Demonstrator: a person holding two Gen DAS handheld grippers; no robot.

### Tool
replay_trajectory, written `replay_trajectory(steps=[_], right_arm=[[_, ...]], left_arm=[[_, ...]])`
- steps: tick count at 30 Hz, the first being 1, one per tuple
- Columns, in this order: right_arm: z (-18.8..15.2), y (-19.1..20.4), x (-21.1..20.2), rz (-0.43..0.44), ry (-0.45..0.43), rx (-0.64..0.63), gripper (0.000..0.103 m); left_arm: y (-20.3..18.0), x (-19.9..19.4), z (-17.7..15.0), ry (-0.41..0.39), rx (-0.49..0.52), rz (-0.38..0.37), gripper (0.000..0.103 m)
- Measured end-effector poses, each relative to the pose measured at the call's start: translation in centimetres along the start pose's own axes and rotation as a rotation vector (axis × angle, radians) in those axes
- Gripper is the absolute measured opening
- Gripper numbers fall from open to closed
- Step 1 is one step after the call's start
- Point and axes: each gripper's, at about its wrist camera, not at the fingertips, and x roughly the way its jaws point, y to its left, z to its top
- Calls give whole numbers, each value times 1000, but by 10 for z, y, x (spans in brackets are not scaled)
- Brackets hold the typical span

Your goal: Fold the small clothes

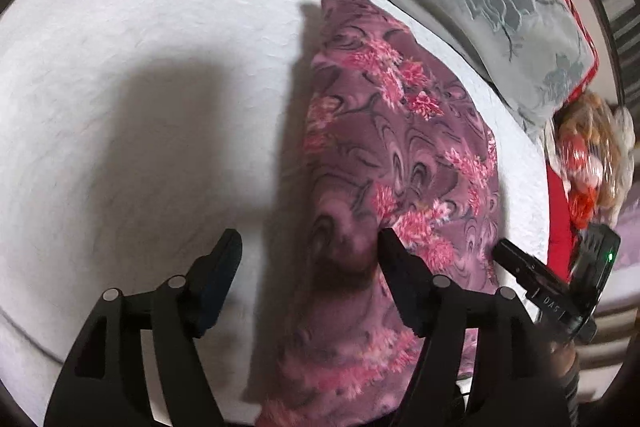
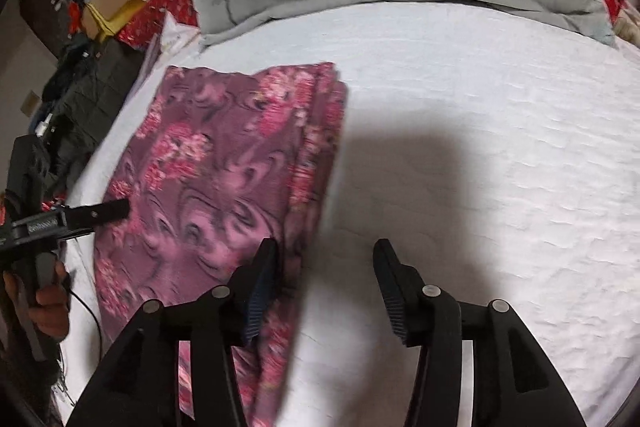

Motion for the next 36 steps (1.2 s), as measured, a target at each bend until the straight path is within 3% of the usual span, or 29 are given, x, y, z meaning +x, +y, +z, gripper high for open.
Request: replay_trajectory(steps=[6, 8, 10, 13, 17, 20, 36], right_arm=[[-10, 28, -57, -90, -15, -153, 54], [-22, 44, -80, -164, -36, -238, 77], [-36, 53, -101, -208, -78, -286, 90], [-60, 62, -123, -262, -123, -324, 99], [-86, 72, -129, -357, -160, -359, 100], [-100, 72, -131, -363, -177, -351, 100], [-124, 75, -137, -359, -220, -295, 102]], left_arm=[[-20, -46, -35, -130, 84, 112, 69], [-26, -56, -51, -162, 117, 167, 69], [-28, -61, -64, -193, 139, 225, 70], [-28, -67, -89, -232, 170, 312, 72], [-31, -68, -116, -259, 208, 396, 73], [-37, -71, -128, -274, 233, 431, 73], [-55, -82, -157, -289, 266, 420, 73]])
